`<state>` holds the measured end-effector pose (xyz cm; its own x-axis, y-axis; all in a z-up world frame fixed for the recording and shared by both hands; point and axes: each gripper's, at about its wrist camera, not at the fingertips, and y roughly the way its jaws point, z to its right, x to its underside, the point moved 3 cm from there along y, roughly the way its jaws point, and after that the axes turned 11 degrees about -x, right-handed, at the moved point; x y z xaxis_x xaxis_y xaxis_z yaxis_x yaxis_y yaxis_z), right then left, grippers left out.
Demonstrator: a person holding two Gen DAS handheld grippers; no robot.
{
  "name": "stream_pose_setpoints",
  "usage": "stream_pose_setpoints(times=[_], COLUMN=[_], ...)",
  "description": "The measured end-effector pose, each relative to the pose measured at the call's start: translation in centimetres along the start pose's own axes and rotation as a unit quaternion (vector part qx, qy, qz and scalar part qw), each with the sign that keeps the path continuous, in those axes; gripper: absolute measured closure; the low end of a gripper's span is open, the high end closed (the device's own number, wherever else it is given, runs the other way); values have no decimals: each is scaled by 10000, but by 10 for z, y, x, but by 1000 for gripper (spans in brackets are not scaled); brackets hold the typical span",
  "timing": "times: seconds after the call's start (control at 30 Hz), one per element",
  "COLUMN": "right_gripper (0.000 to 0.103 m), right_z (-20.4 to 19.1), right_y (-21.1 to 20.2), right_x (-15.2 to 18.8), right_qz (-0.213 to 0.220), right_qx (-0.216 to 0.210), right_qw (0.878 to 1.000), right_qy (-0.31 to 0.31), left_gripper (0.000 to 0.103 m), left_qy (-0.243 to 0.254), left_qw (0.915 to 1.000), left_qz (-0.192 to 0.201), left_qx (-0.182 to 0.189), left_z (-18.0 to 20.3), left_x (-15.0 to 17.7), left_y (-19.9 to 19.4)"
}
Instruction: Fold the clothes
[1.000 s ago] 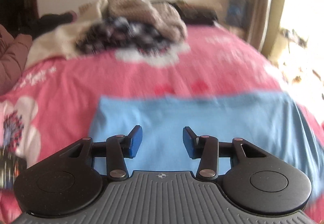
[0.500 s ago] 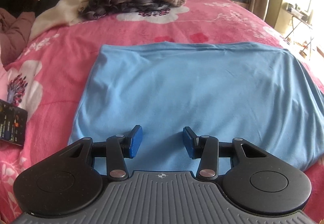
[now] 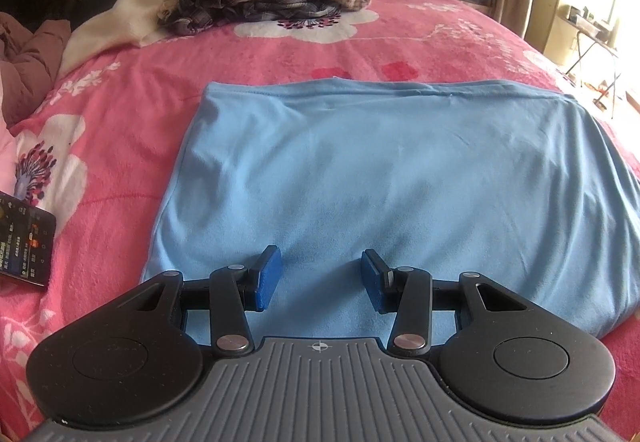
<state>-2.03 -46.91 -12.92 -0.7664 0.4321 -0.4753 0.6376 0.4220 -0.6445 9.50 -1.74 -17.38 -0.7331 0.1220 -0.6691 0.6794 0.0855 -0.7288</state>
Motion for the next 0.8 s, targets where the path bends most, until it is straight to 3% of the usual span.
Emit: stream_pose_setpoints(times=[0.03, 0.07, 0.1, 0.13, 0.27, 0.4, 0.7, 0.8], right_gripper=[58, 66, 78, 102, 103, 103, 102, 101], right_z=[-4, -8, -12, -15, -32, -13, 7, 10], right_y=[5, 10, 16, 21, 10, 14, 16, 0], right_x=[0, 0, 0, 1, 1, 4, 10, 4], right_qz=[-72, -162, -280, -401, -323, -536, -584, -356], right_qx=[-8, 9, 19, 64, 262, 641, 1259, 1326], right_qw=[9999, 9996, 9989, 9980, 9942, 9934, 9883, 9893], right_qy=[-112, -235, -364, -495, -990, -784, -631, -483], left_gripper=[59, 59, 59, 59, 59, 58, 58, 58], left_qy=[4, 8, 11, 15, -23, -56, -14, 20], left_qw=[10000, 10000, 10000, 10000, 10000, 10000, 10000, 9999], left_qz=[1, 3, 5, 7, -19, -46, -44, 76], left_qx=[-5, -9, -13, -17, -8, 0, 7, -106], left_z=[0, 0, 0, 0, -2, -3, -5, -14], left_x=[0, 0, 0, 1, 0, 0, -1, -4], left_y=[0, 0, 0, 0, 2, 4, 3, -8])
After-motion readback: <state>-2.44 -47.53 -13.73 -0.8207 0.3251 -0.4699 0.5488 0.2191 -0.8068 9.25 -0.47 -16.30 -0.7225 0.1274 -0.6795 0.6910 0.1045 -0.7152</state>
